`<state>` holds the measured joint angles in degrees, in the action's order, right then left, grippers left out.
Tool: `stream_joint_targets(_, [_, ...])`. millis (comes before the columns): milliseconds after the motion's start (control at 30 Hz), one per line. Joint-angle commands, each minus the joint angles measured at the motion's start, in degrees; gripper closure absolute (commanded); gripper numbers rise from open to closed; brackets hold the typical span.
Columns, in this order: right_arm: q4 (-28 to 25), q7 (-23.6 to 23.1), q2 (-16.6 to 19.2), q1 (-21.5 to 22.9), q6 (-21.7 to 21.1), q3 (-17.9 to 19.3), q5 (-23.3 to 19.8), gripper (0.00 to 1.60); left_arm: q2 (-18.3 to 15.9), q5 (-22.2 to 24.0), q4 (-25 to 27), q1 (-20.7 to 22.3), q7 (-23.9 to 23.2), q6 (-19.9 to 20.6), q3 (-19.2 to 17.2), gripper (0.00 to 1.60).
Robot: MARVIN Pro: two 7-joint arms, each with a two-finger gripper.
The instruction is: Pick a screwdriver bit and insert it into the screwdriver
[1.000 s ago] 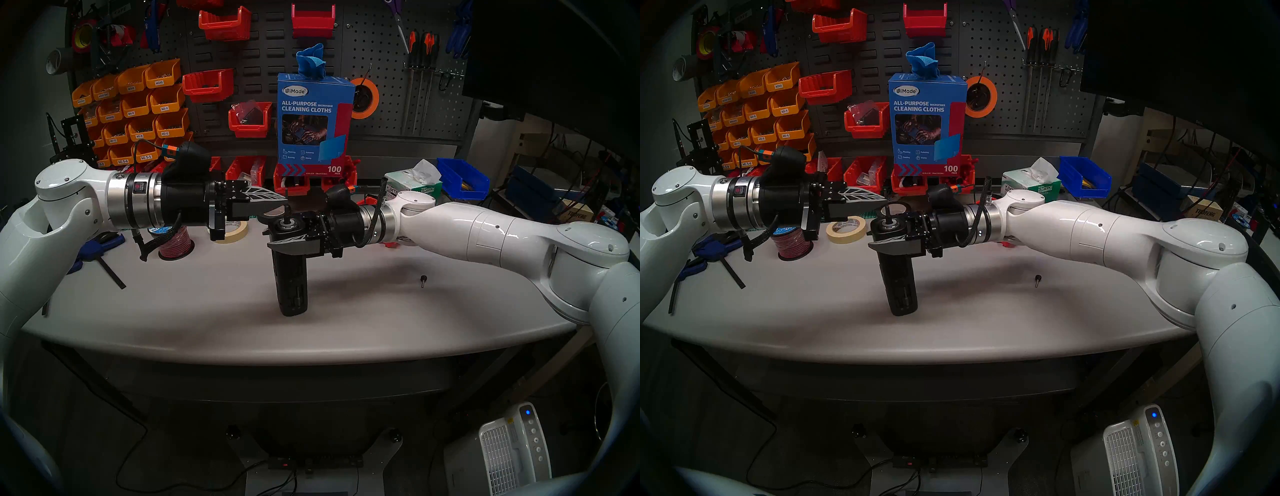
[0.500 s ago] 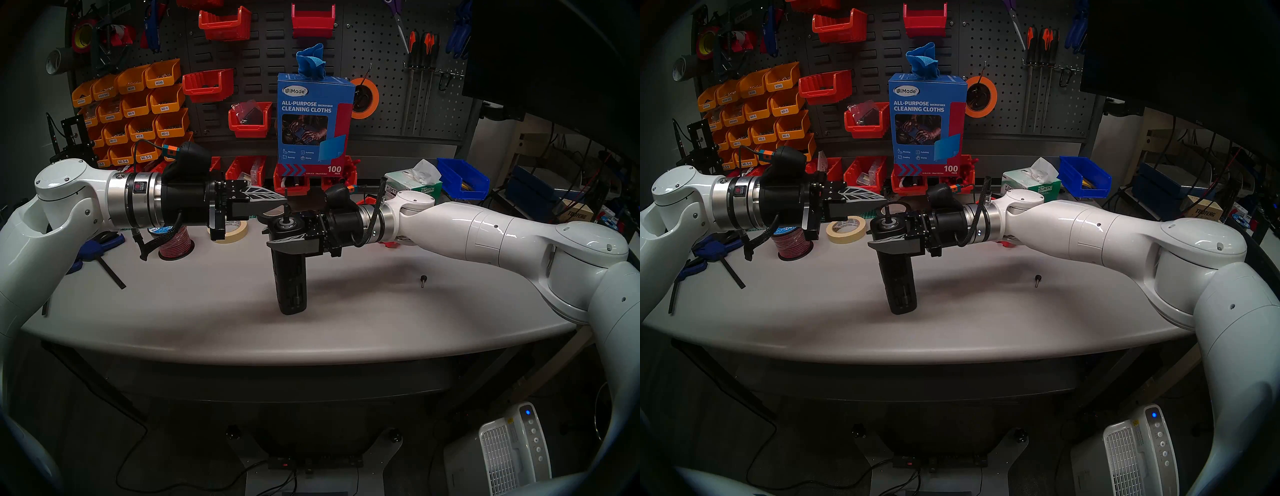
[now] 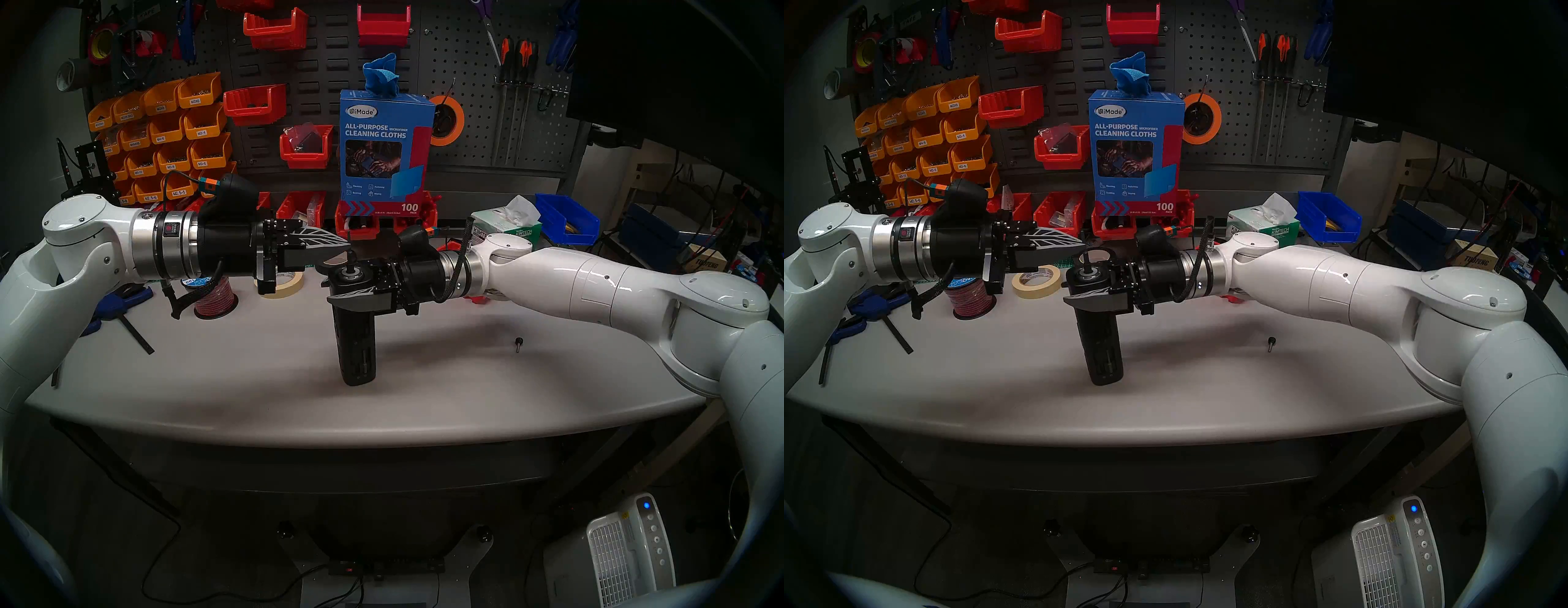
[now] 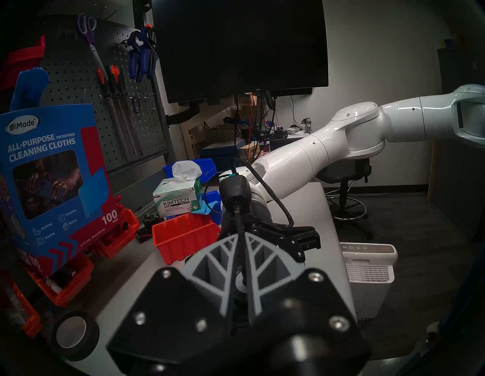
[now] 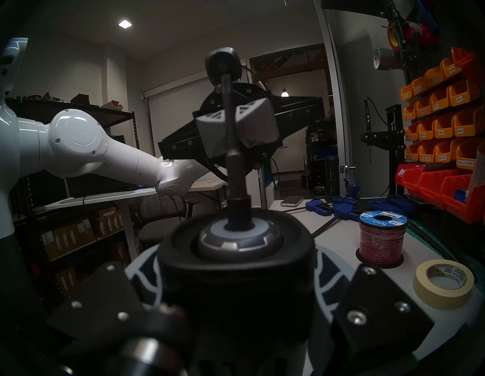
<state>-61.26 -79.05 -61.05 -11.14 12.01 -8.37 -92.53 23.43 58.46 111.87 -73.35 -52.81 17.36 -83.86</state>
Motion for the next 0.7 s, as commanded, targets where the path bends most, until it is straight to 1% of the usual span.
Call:
stream_joint_targets(0, [-0.4,-0.02,0.26,1.53,-0.12,1.48,-0.96,1.26,0.2,0.34,-0.1,1.45,0.02,-0.11,-0.61,1.08])
stream_joint_targets(200, [-0.55,0.06,0.38,1.49,-0.02,1.48,-0.97,1.25,0.22,0.35,-0.09,1.77,0.0,-0.18,-0.36,1.1])
stream_joint_targets(400, [-0.62,0.13,0.44,1.48,-0.04,1.43,-0.97,1.25,0.19,0.39,-0.04,1.68,0.4,-0.21,-0.5,1.05])
stream_joint_targets(433, [-0.63,0.14,0.44,1.47,-0.03,1.43,-0.97,1.25,0.19,0.41,-0.06,1.67,0.44,-0.22,-0.54,0.93])
stream_joint_targets(467, [-0.62,0.13,0.43,1.46,-0.03,1.43,-0.98,1.25,0.24,0.51,-0.1,1.61,0.47,-0.29,-0.61,0.85])
stream_joint_targets(500, [-0.61,0.14,0.42,1.46,-0.02,1.43,-0.97,1.24,0.23,0.55,-0.13,1.6,0.47,-0.29,-0.65,0.73])
stream_joint_targets(600, [-0.53,0.08,0.35,1.44,0.0,1.45,-0.98,1.24,0.42,0.97,-0.28,1.7,0.28,-0.41,-0.78,0.69])
stream_joint_targets(633, [-0.48,0.06,0.31,1.43,0.01,1.47,-1.0,1.24,0.39,1.04,-0.25,1.77,0.31,-0.32,-0.83,0.33])
stream_joint_targets(667, [-0.48,0.06,0.31,1.43,0.01,1.47,-1.0,1.24,0.39,1.04,-0.25,1.77,0.31,-0.32,-0.83,0.33])
